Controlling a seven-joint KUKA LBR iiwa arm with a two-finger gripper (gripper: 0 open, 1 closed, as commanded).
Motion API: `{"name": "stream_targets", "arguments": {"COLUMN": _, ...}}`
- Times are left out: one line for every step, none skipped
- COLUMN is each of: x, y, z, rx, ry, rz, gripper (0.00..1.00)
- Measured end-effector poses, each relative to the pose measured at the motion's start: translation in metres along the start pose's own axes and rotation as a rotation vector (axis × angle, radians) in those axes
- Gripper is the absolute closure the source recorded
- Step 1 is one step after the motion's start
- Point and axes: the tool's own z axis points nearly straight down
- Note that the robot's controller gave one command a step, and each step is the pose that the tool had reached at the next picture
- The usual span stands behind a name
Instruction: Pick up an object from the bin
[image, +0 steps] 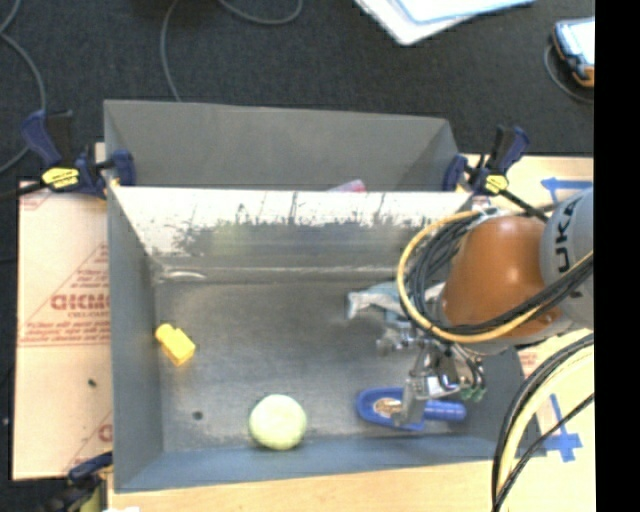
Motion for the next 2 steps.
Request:
{"name": "stream_targets", "arguments": {"x": -0.0051, "y": -0.0133, "z": 0.0517, "rx": 0.002, "ry": 0.008, "rz": 0.019, "gripper": 0.00}}
{"name": "stream_targets", "arguments": {"x": -0.0012, "y": -0.0124, "z": 0.0513, "rx": 0.000, "ry": 0.001, "rz": 0.173, "gripper": 0.00}}
